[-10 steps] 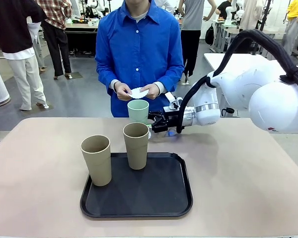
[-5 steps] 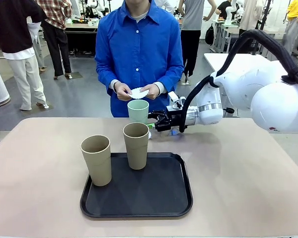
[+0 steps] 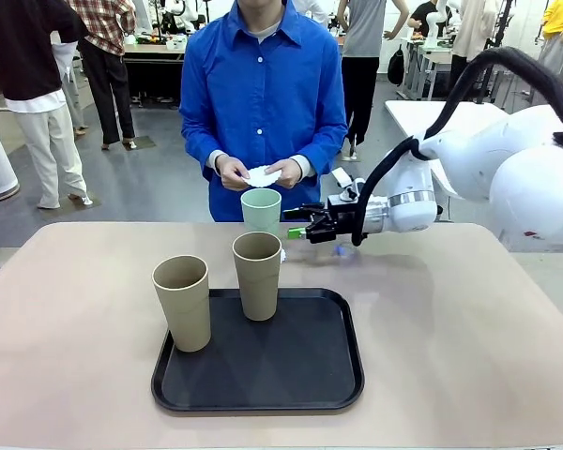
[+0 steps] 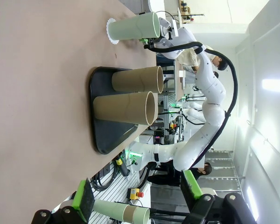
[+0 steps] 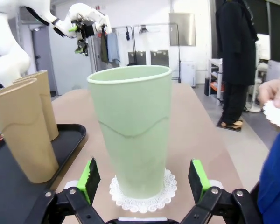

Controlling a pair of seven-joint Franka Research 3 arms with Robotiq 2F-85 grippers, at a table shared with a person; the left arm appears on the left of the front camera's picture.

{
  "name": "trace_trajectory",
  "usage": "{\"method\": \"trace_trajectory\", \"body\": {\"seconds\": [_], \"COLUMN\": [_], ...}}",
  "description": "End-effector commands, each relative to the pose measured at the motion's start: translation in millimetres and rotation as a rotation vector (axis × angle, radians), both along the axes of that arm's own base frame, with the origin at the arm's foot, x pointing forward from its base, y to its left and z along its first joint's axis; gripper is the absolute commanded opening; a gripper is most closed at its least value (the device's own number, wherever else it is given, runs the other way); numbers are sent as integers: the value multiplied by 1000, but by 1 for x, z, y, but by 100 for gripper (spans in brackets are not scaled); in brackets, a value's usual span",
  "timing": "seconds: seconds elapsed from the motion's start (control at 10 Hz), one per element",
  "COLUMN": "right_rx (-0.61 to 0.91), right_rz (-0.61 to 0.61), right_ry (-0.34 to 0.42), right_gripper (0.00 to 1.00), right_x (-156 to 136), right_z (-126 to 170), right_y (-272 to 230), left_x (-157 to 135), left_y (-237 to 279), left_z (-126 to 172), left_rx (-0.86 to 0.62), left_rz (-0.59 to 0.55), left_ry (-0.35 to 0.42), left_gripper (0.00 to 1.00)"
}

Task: Place coasters on the table and set cups on them.
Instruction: Pick up one Reusable plastic cup and place it on a coaster set by the human.

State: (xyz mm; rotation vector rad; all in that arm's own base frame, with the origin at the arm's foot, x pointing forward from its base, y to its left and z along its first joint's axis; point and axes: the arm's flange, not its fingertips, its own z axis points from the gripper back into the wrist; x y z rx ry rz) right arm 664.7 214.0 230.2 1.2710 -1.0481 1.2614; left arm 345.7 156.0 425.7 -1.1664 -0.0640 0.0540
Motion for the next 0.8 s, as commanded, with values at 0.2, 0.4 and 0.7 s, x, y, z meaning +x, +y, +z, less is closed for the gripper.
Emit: {"method": "trace_trajectory", "body": {"seconds": [0.2, 0.4, 0.7], "right_rx": [-144, -251, -510], "right_rz": [-192, -286, -430], "right_ry": [33, 176, 361], "right_gripper": [100, 100, 100], "right_x": [-74, -110, -156], "right_z": [59, 101, 164], "right_y": [-50, -51, -49], "left_x": [-1, -1, -1], "left_y": [1, 1, 1], "left_z": [2, 2, 2], "left_rx": [-3, -3, -3], "left_rz": [3, 3, 3], "left_ry": [-6, -6, -6], "left_gripper": [100, 100, 100]}}
